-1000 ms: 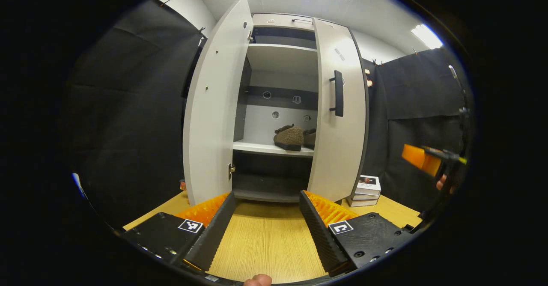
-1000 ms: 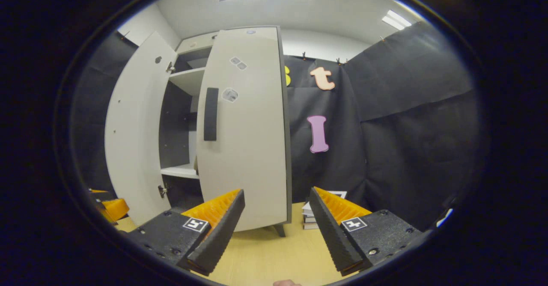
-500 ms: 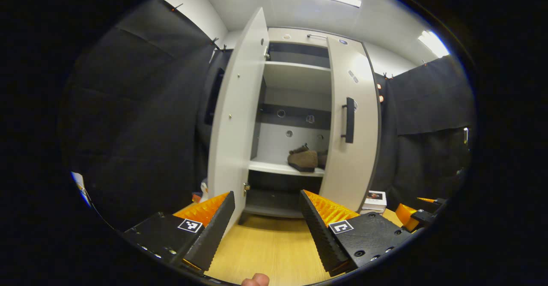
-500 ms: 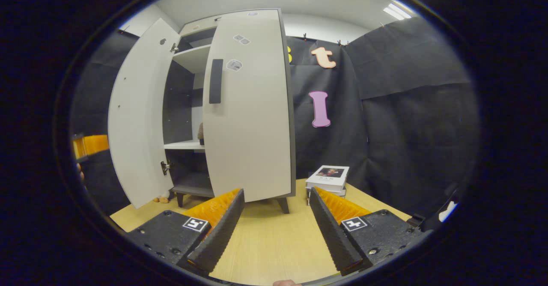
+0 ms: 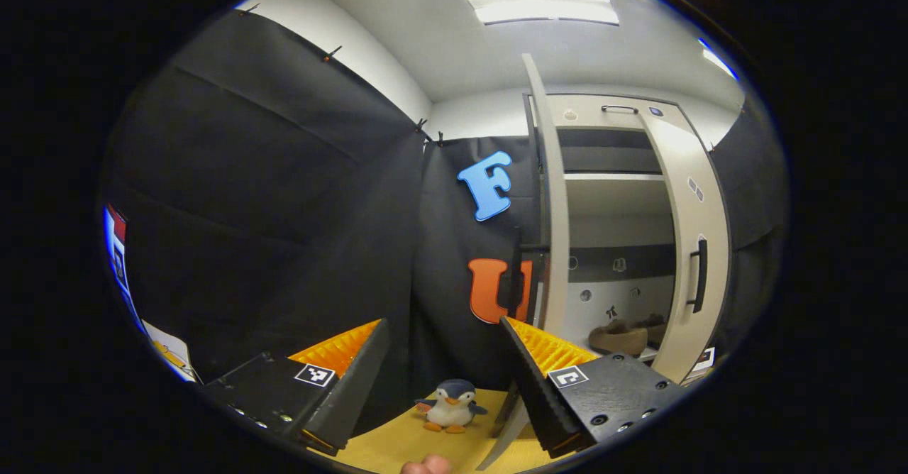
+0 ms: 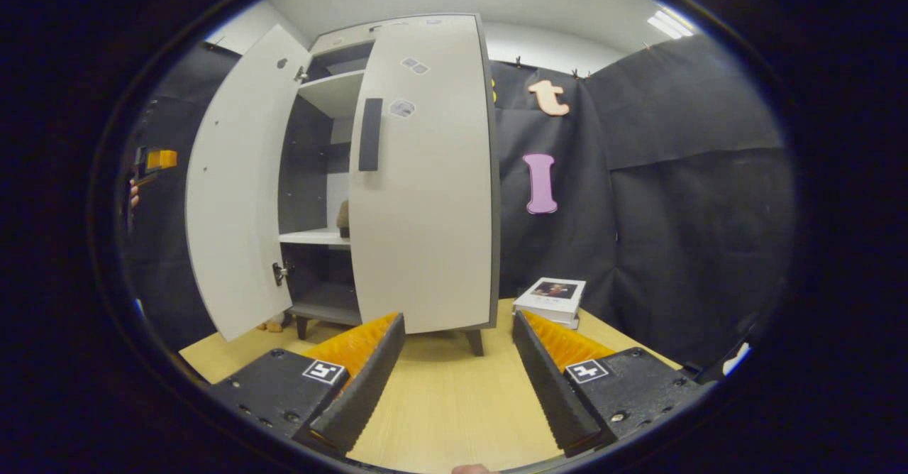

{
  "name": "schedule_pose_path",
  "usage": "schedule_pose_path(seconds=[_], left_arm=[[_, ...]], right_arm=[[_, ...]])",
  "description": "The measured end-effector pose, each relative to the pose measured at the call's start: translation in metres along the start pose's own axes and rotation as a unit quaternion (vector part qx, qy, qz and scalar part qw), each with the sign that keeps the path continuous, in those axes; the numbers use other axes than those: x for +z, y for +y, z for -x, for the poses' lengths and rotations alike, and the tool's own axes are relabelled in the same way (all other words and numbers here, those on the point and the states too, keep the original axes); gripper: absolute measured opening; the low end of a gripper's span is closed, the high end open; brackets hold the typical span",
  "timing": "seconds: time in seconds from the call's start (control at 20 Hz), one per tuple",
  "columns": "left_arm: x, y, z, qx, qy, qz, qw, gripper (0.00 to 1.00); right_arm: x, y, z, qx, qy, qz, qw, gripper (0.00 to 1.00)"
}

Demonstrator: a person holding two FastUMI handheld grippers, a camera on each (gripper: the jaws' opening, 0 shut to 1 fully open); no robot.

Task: Grab one shoe with the right hand and put it into the shoe cabinet, grab the other shoe with the left hand and put it into the shoe cabinet; then close the right door with the right hand and the left door with the left hand.

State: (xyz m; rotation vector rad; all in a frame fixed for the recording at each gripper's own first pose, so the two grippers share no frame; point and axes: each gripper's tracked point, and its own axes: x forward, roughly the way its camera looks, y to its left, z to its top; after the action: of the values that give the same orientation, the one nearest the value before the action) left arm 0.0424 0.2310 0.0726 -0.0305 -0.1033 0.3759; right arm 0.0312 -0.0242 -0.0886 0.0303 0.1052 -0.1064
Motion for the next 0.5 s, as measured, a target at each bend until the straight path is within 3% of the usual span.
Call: schedule_pose_path(seconds=[0.3, 0.5], left_arm=[[0.0, 0.007, -0.045, -0.01, 0.018, 0.0, 1.0, 0.93], [-0.008, 0.004, -0.051, -0.023, 0.031, -0.002, 0.999, 0.93]], right_arm=[[0.007, -0.013, 0.0, -0.018, -0.006, 0.004, 1.0, 0.97], [0.013, -0.02, -0.004, -0.027, -0.009, 0.007, 1.0, 0.98]])
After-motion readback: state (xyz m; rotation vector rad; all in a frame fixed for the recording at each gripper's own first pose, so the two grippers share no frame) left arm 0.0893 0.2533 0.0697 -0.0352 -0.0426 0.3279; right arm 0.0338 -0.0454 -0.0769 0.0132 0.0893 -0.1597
